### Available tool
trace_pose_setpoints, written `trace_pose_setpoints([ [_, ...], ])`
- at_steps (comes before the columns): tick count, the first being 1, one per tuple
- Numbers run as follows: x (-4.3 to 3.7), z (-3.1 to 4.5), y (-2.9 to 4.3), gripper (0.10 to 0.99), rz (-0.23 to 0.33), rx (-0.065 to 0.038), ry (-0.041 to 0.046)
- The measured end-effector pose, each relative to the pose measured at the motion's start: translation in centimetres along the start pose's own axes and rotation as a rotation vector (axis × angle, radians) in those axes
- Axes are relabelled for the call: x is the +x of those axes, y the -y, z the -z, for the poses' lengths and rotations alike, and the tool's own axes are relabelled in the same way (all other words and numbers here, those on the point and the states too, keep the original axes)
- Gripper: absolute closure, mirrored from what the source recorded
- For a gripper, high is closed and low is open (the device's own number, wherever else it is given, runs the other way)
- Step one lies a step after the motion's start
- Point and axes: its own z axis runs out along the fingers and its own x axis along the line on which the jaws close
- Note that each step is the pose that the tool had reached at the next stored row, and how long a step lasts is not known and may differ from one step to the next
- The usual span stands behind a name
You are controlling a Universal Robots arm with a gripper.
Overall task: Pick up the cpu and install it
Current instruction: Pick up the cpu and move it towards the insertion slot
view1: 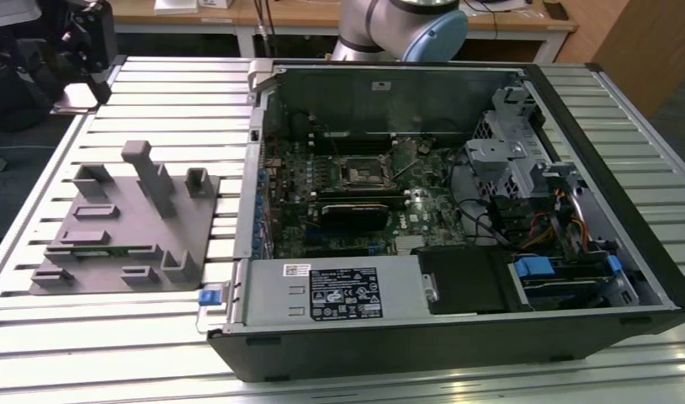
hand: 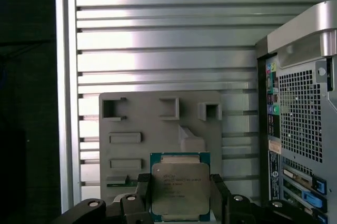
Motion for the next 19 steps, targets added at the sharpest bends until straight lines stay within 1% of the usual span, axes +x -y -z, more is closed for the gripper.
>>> trace_pose_setpoints([
  [19,-3.11,-0.07,-0.31,0.553,0.000,0.000,0.0001],
])
